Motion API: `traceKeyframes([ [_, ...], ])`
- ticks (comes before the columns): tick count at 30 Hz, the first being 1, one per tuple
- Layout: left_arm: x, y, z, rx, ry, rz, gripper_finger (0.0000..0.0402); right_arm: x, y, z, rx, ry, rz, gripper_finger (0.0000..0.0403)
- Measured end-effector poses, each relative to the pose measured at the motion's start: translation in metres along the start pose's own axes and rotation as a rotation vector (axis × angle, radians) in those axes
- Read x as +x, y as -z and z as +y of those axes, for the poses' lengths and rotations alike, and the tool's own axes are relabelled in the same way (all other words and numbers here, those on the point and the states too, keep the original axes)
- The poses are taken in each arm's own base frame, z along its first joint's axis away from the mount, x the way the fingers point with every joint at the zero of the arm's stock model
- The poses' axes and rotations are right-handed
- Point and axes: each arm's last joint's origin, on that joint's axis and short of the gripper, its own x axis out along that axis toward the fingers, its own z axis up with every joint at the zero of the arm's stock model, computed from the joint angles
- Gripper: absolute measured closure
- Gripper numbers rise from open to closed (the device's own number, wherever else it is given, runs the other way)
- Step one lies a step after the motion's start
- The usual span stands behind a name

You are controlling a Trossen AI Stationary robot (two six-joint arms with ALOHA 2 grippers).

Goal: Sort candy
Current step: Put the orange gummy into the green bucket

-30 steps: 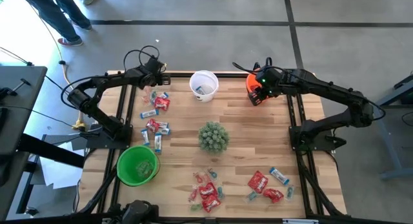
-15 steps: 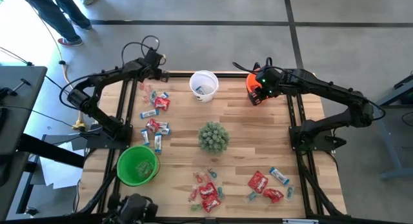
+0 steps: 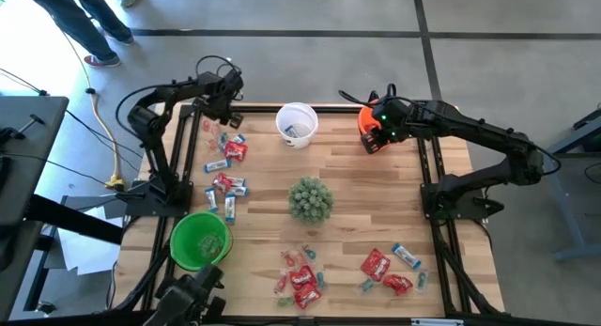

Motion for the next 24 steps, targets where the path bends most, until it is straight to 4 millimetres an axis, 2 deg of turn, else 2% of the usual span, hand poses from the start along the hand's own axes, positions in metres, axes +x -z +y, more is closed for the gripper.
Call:
traceKeyframes([
  [3,0.011,-0.001,-0.004,0.030,-0.008,0.046,0.0289,0.000,0.000,0.000,0.006,-0.013,0.010,0.0258],
  [9,0.013,-0.004,-0.004,0.022,-0.011,0.040,0.0289,0.000,0.001,0.000,0.021,-0.018,0.016,0.0258],
  [19,0.019,-0.004,0.015,-0.024,-0.010,0.075,0.0290,0.000,0.001,0.000,0.031,-0.017,0.017,0.0258],
  [24,0.020,-0.003,0.019,-0.014,-0.011,0.082,0.0321,0.000,0.001,0.000,0.052,-0.017,0.017,0.0258],
])
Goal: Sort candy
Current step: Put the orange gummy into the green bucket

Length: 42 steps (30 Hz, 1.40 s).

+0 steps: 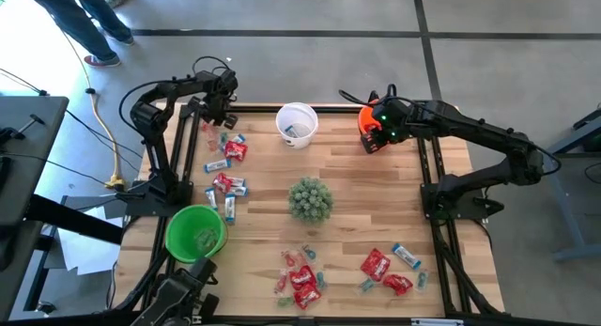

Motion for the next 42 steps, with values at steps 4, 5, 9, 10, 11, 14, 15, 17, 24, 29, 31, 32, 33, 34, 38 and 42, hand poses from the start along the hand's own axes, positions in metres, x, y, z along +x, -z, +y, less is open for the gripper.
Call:
traceKeyframes([
  [4,0.000,0.000,0.000,0.019,-0.010,-0.001,0.0373,0.000,0.000,0.000,0.002,0.000,0.000,0.0258],
  [5,0.000,0.000,0.000,0.026,-0.016,-0.002,0.0386,0.000,0.000,0.000,0.002,0.000,0.000,0.0258],
  [9,0.000,0.000,0.000,0.035,-0.020,-0.002,0.0397,0.000,0.000,0.000,0.002,0.001,-0.001,0.0258],
  [10,0.000,0.000,0.000,0.035,-0.020,-0.001,0.0399,0.000,0.000,0.000,0.002,0.006,-0.004,0.0258],
  [11,0.000,0.000,0.000,0.036,-0.021,-0.001,0.0400,0.000,0.000,0.000,0.002,0.011,-0.008,0.0258],
  [14,0.000,0.000,0.000,0.045,-0.021,0.000,0.0401,0.000,-0.001,-0.001,0.009,0.025,-0.018,0.0258],
  [15,-0.001,0.000,0.000,0.050,-0.021,-0.001,0.0401,0.000,-0.001,-0.001,0.018,0.025,-0.018,0.0258],
  [17,-0.001,0.001,-0.002,0.057,-0.022,-0.004,0.0401,0.000,-0.001,-0.001,0.025,0.025,-0.019,0.0258],
  [24,-0.009,0.003,-0.003,0.064,-0.019,-0.029,0.0401,0.000,-0.001,-0.001,0.028,0.025,-0.019,0.0258],
  [29,-0.025,0.007,-0.004,0.050,0.008,-0.073,0.0401,0.000,-0.001,-0.001,0.028,0.025,-0.019,0.0258],
  [31,-0.033,0.011,-0.005,0.052,0.036,-0.084,0.0401,0.000,-0.001,-0.001,0.028,0.025,-0.019,0.0258],
  [32,-0.037,0.013,-0.006,0.056,0.053,-0.093,0.0401,0.000,-0.001,-0.001,0.028,0.025,-0.019,0.0258],
  [33,-0.042,0.015,-0.007,0.053,0.073,-0.108,0.0401,0.000,-0.001,-0.001,0.027,0.024,-0.019,0.0258],
  [34,-0.047,0.017,-0.008,0.050,0.091,-0.123,0.0401,0.000,-0.001,-0.001,0.028,0.025,-0.019,0.0258],
  [38,-0.071,0.028,-0.015,0.067,0.146,-0.195,0.0401,0.000,-0.001,-0.001,0.027,0.025,-0.019,0.0258],
  [42,-0.100,0.047,-0.026,0.110,0.239,-0.256,0.0401,0.000,-0.001,-0.001,0.025,0.025,-0.019,0.0258],
])
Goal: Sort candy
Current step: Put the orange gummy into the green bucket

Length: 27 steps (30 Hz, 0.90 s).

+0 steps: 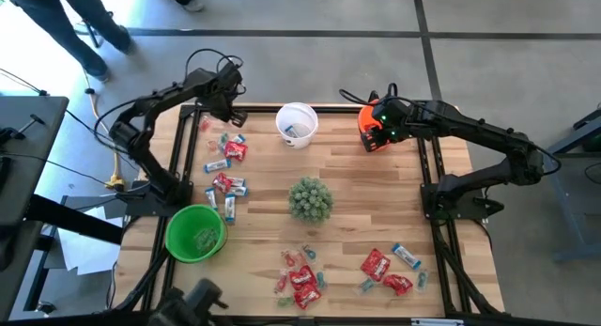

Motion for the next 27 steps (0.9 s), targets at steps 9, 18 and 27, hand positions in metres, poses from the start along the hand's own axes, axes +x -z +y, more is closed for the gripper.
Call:
traceKeyframes([
  [9,-0.069,0.054,-0.051,0.108,0.115,-0.075,0.0401,0.000,0.000,0.000,-0.035,0.000,0.000,0.0258],
  [18,-0.117,0.138,-0.083,0.114,0.146,0.009,0.0401,0.000,0.000,0.000,-0.082,0.002,0.004,0.0258],
  [27,-0.133,0.194,-0.102,0.047,0.108,0.101,0.0401,0.000,0.001,0.000,-0.121,0.004,0.007,0.0258],
])
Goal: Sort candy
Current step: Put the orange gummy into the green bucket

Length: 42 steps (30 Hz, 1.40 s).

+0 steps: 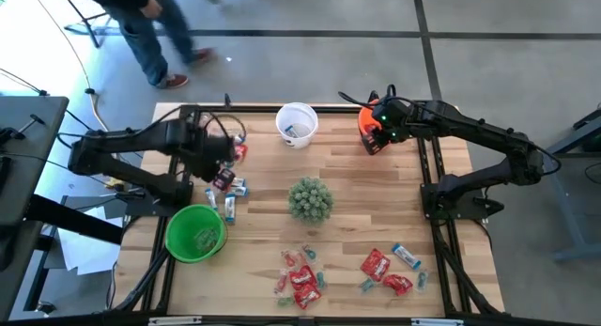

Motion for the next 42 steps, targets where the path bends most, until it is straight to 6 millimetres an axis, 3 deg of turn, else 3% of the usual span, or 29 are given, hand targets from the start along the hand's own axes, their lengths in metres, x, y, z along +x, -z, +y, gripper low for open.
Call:
traceKeyframes([
  [11,-0.003,0.064,-0.026,-0.078,0.033,0.174,0.0401,0.000,0.007,-0.004,-0.041,0.037,0.068,0.0258],
  [17,-0.001,0.085,-0.034,-0.135,-0.003,0.180,0.0401,0.000,0.007,-0.004,-0.066,0.036,0.068,0.0258],
  [27,0.013,0.095,-0.050,0.025,-0.081,0.158,0.0396,0.000,0.007,-0.004,-0.066,0.036,0.067,0.0258],
  [42,0.033,0.097,-0.070,0.246,-0.173,0.156,0.0329,-0.001,0.009,-0.005,-0.100,0.049,0.100,0.0258],
])
